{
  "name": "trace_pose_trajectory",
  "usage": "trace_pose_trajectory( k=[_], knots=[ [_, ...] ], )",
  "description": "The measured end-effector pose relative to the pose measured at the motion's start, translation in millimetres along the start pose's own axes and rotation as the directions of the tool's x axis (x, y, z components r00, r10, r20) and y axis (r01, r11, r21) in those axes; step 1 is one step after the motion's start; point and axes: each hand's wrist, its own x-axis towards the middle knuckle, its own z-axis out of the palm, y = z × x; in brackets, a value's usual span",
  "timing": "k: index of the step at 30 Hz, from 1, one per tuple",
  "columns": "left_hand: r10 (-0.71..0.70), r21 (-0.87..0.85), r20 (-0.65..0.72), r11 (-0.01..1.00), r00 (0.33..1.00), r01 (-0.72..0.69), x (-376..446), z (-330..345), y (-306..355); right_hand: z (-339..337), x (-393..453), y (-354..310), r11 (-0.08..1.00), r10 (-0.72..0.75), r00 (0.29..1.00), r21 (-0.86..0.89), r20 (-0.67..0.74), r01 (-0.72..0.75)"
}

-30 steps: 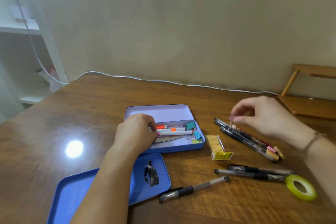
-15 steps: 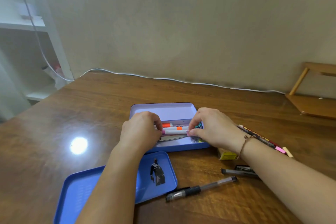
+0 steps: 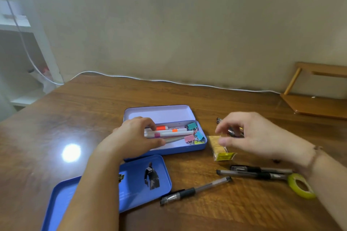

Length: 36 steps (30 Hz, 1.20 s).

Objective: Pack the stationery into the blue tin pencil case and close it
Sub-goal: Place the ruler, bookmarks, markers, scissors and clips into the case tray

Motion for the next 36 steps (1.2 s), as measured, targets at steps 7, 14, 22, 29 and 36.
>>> trace_pose_trajectory(
  k=[7,14,22,29,36],
  knots=[
    [0.126,-0.044,-0.268,0.989,0.955,-0.142,-2,2,13,33,-2,28,0.998,0.039,0.999,-0.054,0.012,-0.039],
    [0.658,0.04,-0.351,0.721,0.666,-0.691,-12,22,50,6,2,6,0.925,0.164,0.94,0.378,-0.3,-0.041],
    [0.644,0.064,-0.536,0.676,0.546,-0.734,-12,25,60,8,5,-32,0.283,0.129,0.988,0.952,0.08,-0.114],
    [0.281,-0.316,-0.618,0.766,0.734,-0.56,-13,12,54,21,19,-38,0.489,0.062,0.998,0.872,-0.001,-0.029],
    [0.097,-0.667,-0.317,0.685,0.943,-0.295,-15,-8,34,31,53,-63,0.798,-0.075,0.959,0.56,-0.274,0.223]
  ],
)
